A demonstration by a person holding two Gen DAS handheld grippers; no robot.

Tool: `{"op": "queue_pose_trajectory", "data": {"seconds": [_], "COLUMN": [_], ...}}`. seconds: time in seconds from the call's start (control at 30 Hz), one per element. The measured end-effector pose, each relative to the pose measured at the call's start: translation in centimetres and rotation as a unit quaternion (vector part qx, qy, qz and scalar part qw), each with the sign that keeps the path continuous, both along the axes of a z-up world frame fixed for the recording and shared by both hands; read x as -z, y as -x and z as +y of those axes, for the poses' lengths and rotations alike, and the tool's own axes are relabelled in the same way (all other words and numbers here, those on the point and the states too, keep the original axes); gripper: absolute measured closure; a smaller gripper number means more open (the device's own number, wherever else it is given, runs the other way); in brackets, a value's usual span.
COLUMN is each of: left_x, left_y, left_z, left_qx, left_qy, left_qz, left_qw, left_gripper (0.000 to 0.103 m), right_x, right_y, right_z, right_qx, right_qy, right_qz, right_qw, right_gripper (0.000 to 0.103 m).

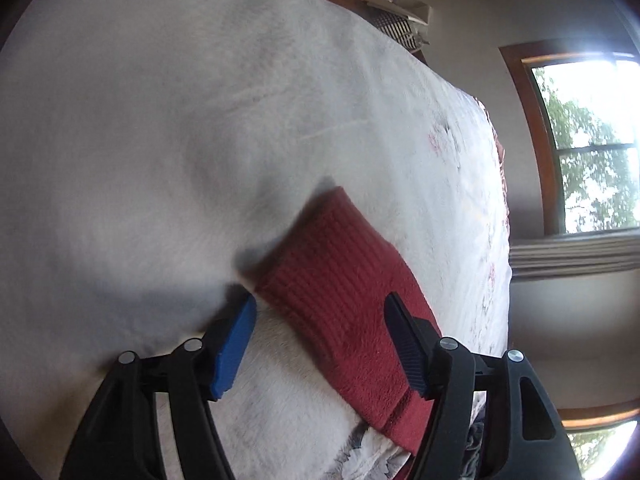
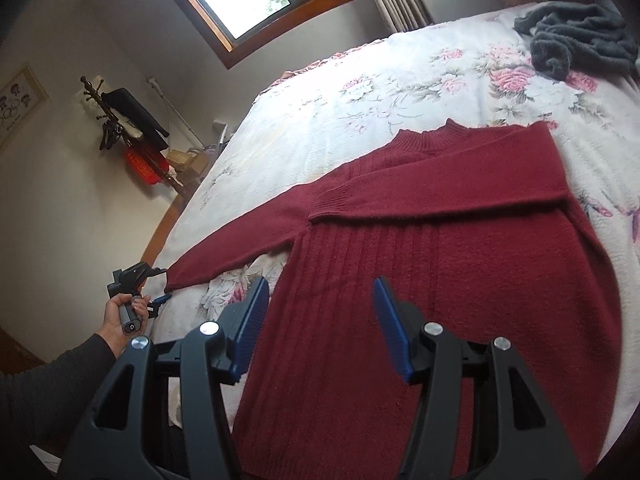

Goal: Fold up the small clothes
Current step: 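Lift the cuff with the left tool and fold the sleeve across the body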

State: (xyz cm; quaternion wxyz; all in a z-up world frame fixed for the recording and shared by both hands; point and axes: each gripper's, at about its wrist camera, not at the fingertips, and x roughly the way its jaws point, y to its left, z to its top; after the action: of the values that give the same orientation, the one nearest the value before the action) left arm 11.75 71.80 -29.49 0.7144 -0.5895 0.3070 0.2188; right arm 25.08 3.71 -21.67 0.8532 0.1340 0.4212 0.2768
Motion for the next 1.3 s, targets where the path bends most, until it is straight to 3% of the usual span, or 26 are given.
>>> {"op": "queue_pose_trajectory", "data": {"seconds": [0.03,0.07,0.1,0.13,0.23,0.4,0.5,0.63,0.8,0.97,1.1,1.3], "left_x": [-0.1,-0.2,-0.1,0.1,-1.5,-9.0,-14.7,-21.4,-25.2,-25.0,-23.2,-16.8], "left_y": [-0.3,-0.8,-1.0,-1.2,-1.0,-3.2,-5.5,-9.6,-15.7,-20.3,-23.3,-26.9], "left_z": [0.1,0.1,0.3,0.5,0.7,-2.9,-6.3,-12.2,-20.6,-29.2,-36.6,-46.4], "left_qx": [0.004,0.007,0.011,0.017,0.021,0.066,0.11,0.174,0.256,0.322,0.379,0.452], "left_qy": [-0.004,-0.006,-0.006,0.001,-0.009,-0.057,-0.096,-0.141,-0.18,-0.201,-0.232,-0.239], "left_qz": [0.004,0.01,0.019,0.025,0.012,-0.063,-0.106,-0.156,-0.176,-0.166,-0.146,-0.104], "left_qw": [1.0,0.9999,0.9997,0.9995,0.9997,0.9942,0.9835,0.962,0.9333,0.9103,0.8839,0.8532], "left_gripper": [0.037,0.046,0.056,0.076,0.086,0.089,0.089,0.09,0.09,0.09,0.09,0.09], "right_x": [-0.2,-0.5,-0.6,-0.7,-1.3,-2.3,-2.7,-3.5,-3.2,-2.2,-1.0,0.5], "right_y": [0.1,0.4,0.6,0.8,1.2,1.7,2.0,2.6,3.3,3.8,3.7,2.8], "right_z": [0.0,0.0,0.2,0.2,0.2,-0.7,-1.3,-2.7,-5.2,-7.8,-9.6,-11.3], "right_qx": [-0.001,-0.001,-0.002,-0.002,-0.001,0.011,0.013,0.021,0.043,0.065,0.08,0.097], "right_qy": [0.004,0.008,0.012,0.016,0.025,0.026,0.027,0.024,0.008,-0.001,-0.006,-0.014], "right_qz": [-0.002,-0.004,-0.005,-0.005,-0.006,-0.012,-0.01,-0.019,-0.009,0.005,0.019,0.035], "right_qw": [1.0,1.0,1.0,1.0,1.0,1.0,0.999,0.999,0.999,0.998,0.997,0.995], "right_gripper": [0.048,0.048,0.048,0.048,0.048,0.048,0.048,0.048,0.048,0.048,0.048,0.048]}}
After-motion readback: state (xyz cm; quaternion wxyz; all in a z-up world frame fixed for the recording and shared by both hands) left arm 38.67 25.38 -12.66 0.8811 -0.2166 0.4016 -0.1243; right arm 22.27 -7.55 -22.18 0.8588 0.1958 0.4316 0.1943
